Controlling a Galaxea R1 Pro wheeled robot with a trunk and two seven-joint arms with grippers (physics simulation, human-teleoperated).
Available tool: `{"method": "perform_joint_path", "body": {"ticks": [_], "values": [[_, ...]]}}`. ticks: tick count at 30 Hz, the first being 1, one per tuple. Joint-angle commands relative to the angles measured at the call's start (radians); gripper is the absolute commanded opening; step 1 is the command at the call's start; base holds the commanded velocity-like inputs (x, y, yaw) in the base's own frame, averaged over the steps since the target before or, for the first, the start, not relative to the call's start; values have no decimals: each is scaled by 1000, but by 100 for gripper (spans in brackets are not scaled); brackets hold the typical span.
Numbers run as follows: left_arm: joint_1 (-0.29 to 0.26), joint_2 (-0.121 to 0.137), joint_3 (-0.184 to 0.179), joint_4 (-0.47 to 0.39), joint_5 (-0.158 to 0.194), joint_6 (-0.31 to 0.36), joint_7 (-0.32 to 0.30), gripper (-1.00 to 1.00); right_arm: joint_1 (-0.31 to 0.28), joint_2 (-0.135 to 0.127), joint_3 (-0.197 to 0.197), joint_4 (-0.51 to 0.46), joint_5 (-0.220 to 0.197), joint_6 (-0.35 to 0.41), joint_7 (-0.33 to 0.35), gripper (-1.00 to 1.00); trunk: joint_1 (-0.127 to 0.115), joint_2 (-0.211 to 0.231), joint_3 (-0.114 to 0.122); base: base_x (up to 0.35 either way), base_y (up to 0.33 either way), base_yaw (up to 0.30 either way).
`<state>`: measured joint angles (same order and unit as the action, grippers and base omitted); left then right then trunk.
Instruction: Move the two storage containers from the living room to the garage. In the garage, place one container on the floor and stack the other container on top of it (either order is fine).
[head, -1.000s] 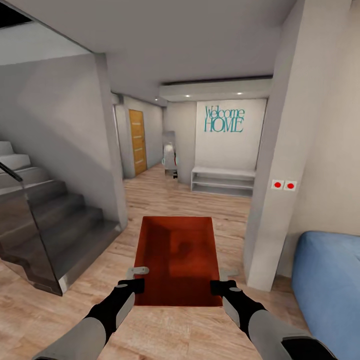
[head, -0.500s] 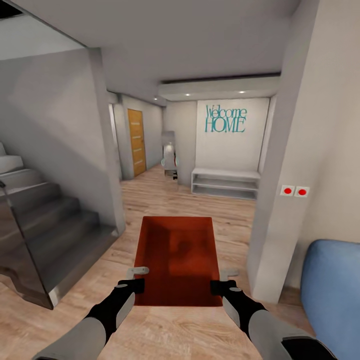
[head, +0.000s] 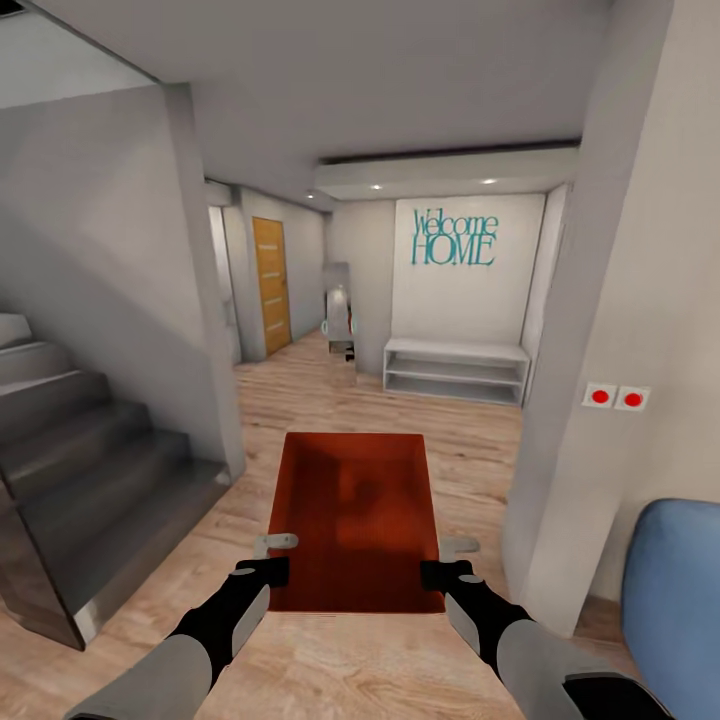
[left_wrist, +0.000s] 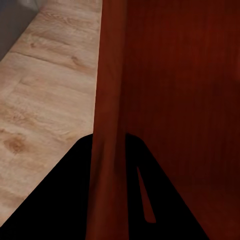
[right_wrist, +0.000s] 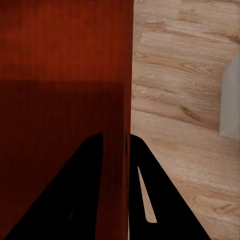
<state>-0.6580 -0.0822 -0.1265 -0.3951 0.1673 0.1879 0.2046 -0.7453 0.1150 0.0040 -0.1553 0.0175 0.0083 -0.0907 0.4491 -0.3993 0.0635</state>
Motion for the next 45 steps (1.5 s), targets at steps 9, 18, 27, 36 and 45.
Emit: {"method": "perform_joint_path", "body": {"ticks": [9, 18, 27, 36, 45], "values": [[0, 1, 11, 1, 1, 7, 10, -100, 0, -1, -16, -4, 16, -5, -4, -100, 1, -1, 0, 322, 0, 0], [0, 1, 11, 1, 1, 7, 10, -100, 0, -1, -16, -4, 16, -5, -4, -100, 1, -1, 0, 322, 0, 0], [0, 1, 11, 1, 1, 7, 10, -100, 0, -1, -16, -4, 16, -6, -4, -100, 1, -1, 0, 322, 0, 0], [0, 1, 11, 1, 1, 7, 10, -100, 0, -1, -16, -4, 16, -7, -4, -100, 1, -1, 0, 322, 0, 0], [0, 1, 11, 1, 1, 7, 10, -100, 0, -3, -16, -4, 16, -6, -3, -100, 1, -1, 0, 322, 0, 0]]}}
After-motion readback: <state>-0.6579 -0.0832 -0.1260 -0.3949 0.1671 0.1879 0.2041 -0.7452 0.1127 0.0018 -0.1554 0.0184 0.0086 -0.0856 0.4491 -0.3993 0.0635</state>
